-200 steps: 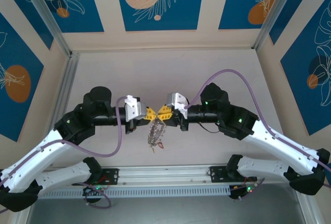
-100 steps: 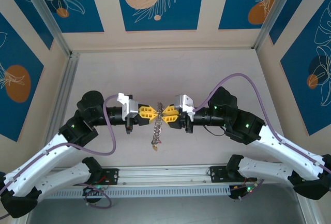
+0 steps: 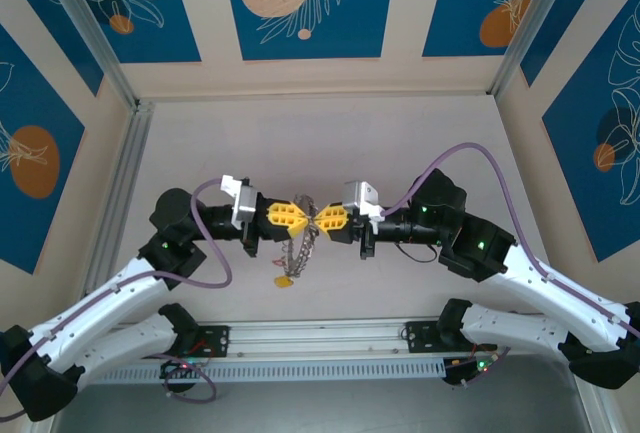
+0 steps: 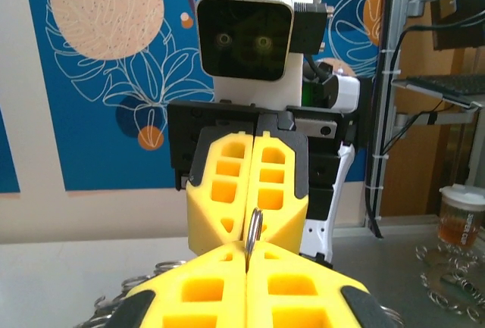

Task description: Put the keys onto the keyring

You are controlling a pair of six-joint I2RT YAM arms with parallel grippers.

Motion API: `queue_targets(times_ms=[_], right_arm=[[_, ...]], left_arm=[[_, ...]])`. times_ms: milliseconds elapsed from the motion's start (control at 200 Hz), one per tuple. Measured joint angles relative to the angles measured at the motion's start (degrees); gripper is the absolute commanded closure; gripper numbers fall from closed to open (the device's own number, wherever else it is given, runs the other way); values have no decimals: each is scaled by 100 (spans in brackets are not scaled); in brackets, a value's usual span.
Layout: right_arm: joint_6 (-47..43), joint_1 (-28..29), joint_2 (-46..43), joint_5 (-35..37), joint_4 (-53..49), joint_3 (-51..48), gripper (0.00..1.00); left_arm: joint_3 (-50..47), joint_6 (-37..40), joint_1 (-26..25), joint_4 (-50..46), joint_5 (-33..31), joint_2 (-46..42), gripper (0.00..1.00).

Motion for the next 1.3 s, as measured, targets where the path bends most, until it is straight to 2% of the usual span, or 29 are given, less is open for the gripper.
queue_targets(times_ms=[545,670,980,1120,1301], right_arm=[[20,76,197,-448,114,-146,94],[46,81,116,-398,118,-168,87],[184,81,-549,-33,138,-260,57],[170,81,-686,118,229,-260,55],[168,81,-461,122,459,-258,58]], left_arm=[[0,-452,52,896,-133,164,100],[0,-498,85,973,-131,212,100],[9,-590,162,896,68,210,100],[70,-531,164,577,223,210,100],[177,-404,166,197,387,208,100]])
